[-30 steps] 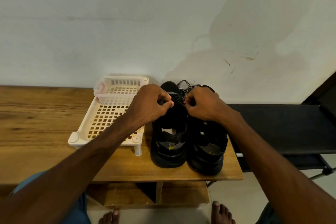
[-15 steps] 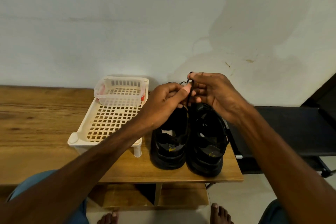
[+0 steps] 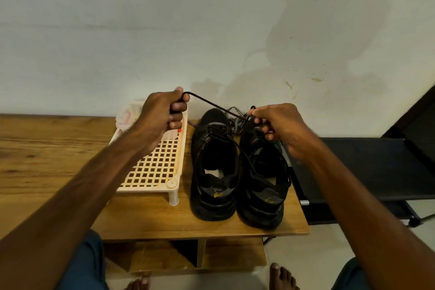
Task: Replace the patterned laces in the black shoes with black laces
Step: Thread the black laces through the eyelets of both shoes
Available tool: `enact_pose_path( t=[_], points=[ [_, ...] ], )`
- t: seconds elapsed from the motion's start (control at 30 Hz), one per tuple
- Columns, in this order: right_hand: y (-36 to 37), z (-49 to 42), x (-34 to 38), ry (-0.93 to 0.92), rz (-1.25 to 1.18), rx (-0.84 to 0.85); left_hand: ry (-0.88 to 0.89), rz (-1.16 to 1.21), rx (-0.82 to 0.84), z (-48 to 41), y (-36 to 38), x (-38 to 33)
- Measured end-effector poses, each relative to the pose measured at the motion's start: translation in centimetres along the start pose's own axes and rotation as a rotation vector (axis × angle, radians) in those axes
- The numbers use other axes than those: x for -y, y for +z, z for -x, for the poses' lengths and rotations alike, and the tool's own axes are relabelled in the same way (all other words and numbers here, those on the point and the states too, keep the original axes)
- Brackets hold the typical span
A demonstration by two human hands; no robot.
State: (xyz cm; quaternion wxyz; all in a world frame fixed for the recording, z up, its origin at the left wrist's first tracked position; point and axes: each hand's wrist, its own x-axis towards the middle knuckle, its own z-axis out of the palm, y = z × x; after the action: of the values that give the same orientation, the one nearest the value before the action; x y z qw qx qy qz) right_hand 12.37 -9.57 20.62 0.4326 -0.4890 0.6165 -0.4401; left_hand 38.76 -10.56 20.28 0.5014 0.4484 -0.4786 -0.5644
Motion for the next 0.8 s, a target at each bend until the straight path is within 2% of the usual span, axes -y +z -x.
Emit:
enact_pose_path(
  t=[0.1,0.2,0.27,0.33,0.5,0.8],
  points=[
    [0.4,0.3,-0.1,-0.068,0.214,0.009,0.079,-0.221,-0.046,-0.2,0.3,0.7],
    [0.4,0.3,-0.5,-0.144,0.712,-0.146,0.217,-0.444,0.008,-0.2,0.9,1.4],
    [0.6,0.4,-0.6,-0.182,0.889,-0.257,0.303,-0.544,0.041,-0.1,1.2,1.7],
    [1.1,0.7,-0.3,-0.309,0.875,-0.251,0.358,-0.613,0.039,0.3,1.5,1.8],
    [3.3,2.5,1.1,-0.598,0.681,0.127,0.356,-0.615,0.046,0.6,2.1,1.6],
    [4.0,2.2,0.8,-0.753,0.697,0.092,0.456,-0.738,0.079,0.4,2.3,2.0]
  ],
)
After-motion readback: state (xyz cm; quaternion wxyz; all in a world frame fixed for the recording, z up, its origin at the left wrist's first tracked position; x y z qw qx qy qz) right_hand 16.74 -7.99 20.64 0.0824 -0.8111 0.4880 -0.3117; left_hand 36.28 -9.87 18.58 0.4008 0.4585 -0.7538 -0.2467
